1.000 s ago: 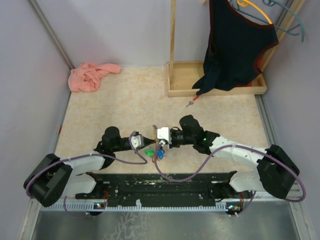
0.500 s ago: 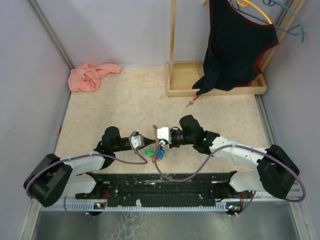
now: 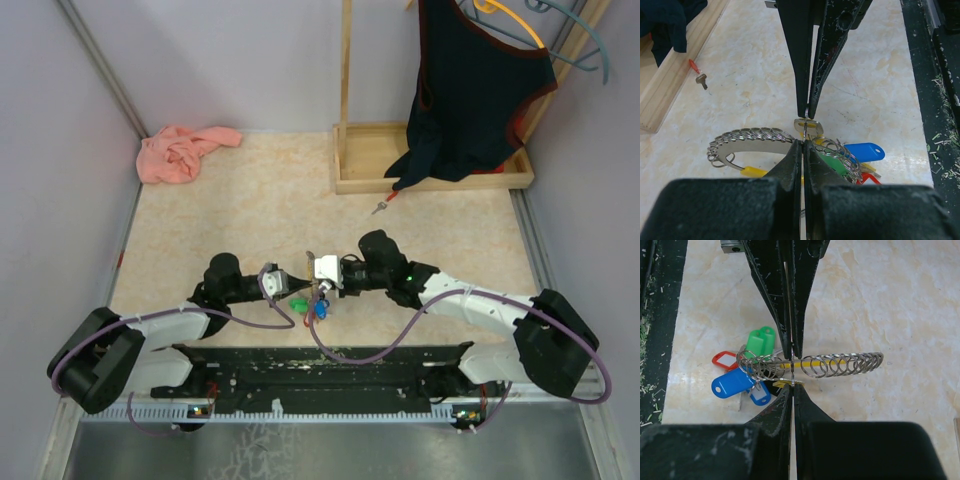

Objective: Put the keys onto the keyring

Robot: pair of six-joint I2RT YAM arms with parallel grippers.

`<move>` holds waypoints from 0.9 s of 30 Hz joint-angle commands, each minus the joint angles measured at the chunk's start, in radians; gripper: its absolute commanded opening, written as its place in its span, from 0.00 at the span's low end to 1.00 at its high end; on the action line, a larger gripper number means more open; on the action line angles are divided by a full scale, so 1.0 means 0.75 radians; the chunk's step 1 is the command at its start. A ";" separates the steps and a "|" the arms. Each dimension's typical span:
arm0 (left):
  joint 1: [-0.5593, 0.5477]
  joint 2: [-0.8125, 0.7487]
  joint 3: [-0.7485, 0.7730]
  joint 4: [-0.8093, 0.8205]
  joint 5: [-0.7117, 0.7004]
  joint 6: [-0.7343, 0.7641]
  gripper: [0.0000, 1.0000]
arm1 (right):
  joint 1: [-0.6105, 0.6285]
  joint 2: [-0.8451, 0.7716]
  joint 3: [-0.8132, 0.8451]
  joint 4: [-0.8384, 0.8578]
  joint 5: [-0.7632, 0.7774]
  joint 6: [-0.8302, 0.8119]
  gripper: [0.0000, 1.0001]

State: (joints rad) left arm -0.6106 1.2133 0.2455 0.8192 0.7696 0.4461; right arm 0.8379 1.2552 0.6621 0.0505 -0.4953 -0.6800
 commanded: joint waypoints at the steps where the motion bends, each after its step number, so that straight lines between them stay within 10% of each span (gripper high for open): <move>1: 0.003 0.006 0.047 0.017 0.049 0.010 0.00 | 0.020 0.021 0.080 0.012 -0.079 -0.009 0.00; 27: 0.003 0.016 0.065 0.006 0.038 0.000 0.00 | 0.043 0.051 0.138 0.016 -0.099 0.074 0.00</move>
State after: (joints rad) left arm -0.6079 1.2213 0.2504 0.7845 0.7860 0.4458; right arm 0.8406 1.2942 0.7025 -0.0132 -0.5144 -0.6502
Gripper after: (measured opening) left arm 0.007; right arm 0.008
